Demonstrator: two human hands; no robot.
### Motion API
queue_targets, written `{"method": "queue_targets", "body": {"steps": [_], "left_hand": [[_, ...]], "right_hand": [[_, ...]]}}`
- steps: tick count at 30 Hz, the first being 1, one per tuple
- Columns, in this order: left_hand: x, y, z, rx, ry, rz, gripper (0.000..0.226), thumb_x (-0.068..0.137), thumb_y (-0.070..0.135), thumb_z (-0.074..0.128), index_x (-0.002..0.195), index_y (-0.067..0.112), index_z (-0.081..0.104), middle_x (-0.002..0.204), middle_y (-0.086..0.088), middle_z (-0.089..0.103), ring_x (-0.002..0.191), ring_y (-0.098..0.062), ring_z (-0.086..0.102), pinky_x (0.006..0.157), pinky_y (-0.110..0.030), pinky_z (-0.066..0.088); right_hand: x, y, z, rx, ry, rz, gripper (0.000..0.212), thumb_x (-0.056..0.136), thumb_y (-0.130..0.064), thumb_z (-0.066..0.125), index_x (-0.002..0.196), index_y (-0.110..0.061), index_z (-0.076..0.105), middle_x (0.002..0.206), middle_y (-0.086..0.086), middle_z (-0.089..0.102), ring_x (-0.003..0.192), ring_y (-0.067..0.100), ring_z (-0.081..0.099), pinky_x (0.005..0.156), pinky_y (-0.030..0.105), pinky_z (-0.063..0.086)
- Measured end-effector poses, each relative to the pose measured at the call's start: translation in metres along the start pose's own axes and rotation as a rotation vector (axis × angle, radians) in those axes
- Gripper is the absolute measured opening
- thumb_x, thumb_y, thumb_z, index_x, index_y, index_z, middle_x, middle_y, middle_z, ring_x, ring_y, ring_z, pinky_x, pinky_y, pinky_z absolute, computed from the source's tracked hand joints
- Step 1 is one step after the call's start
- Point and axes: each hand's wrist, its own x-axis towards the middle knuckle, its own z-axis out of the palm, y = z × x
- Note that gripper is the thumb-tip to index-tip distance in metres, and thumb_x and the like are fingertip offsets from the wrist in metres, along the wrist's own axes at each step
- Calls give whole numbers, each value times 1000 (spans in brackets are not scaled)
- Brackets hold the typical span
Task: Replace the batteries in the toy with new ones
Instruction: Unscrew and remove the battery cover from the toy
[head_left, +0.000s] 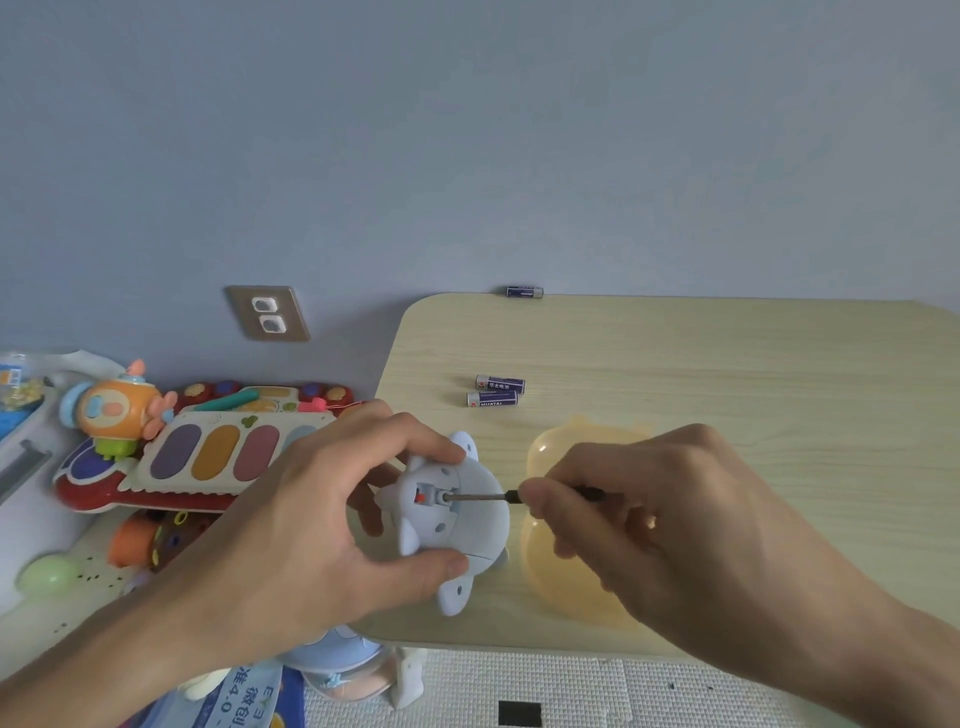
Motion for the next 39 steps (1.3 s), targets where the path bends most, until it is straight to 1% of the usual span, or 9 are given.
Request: {"method": "queue_targets", "body": {"steps": [3, 6, 10, 14, 18, 24, 28, 33, 39], "left_hand": [[1, -1, 0, -22, 6, -6, 55, 65, 46, 94, 113, 49, 67, 120, 20, 66, 107, -8, 69, 85, -22, 54], [2, -5, 1, -49, 7, -15, 56, 65, 47, 94, 113, 47, 67, 120, 19, 67, 105, -10, 70, 80, -23, 56], [3, -13, 3, -137, 6, -53, 62, 61, 59, 88, 118, 46, 67, 116, 14, 70, 95, -17, 74, 76, -30, 61], [2, -23, 6, -224, 14, -104, 71, 57, 56, 91, 123, 45, 67, 108, 5, 78, 93, -21, 78, 82, -41, 64], [3, -26, 8, -241, 29, -128, 70, 54, 57, 91, 119, 45, 69, 105, 2, 80, 89, -19, 80, 85, -44, 64], [5, -22, 11, -242, 46, -140, 66, 53, 54, 92, 115, 47, 69, 103, 8, 81, 86, -14, 81, 78, -44, 66], [7, -24, 10, -261, 29, -143, 71, 53, 62, 93, 117, 46, 69, 108, 3, 81, 90, -20, 81, 88, -47, 64], [7, -19, 9, -254, -12, -129, 68, 59, 53, 91, 122, 44, 67, 109, 5, 79, 95, -17, 80, 81, -41, 65], [6, -13, 7, -259, -13, -130, 61, 67, 40, 97, 121, 42, 69, 115, 7, 77, 100, -19, 78, 84, -44, 65]], "right_hand": [[1, 5, -13, 33, 55, 0, 48, 96, -52, 51, 68, -17, 70, 55, 1, 68, 46, 19, 61, 47, 24, 47], [2, 28, -41, 67, 198, 92, 32, 96, -52, 62, 76, -30, 76, 65, -11, 76, 53, 8, 72, 53, 18, 55], [-20, 92, -67, -169, 292, 320, 16, 89, -37, 73, 75, -43, 76, 76, -20, 77, 62, 8, 74, 60, 35, 61], [-50, 136, -60, -254, 201, 471, 27, 85, -25, 83, 71, -47, 74, 88, -33, 71, 74, 4, 68, 60, 16, 51], [-62, 149, -49, -260, 147, 462, 19, 81, -19, 87, 75, -36, 80, 77, -13, 74, 88, 1, 65, 68, 3, 46], [-64, 154, -48, -278, 142, 411, 10, 82, -21, 83, 81, -30, 81, 88, -13, 75, 94, -3, 63, 73, 1, 44], [-65, 154, -52, -281, 102, 416, 11, 85, -25, 84, 88, -34, 78, 92, -19, 73, 98, -7, 62, 75, 2, 44], [-40, 101, -62, -293, 152, 126, 17, 91, -37, 78, 106, -40, 70, 104, -23, 68, 97, -16, 59, 80, 1, 44], [9, 14, -16, -317, -199, -323, 48, 92, -49, 68, 136, -30, 62, 143, -1, 56, 118, 11, 59, 99, 25, 51]]}}
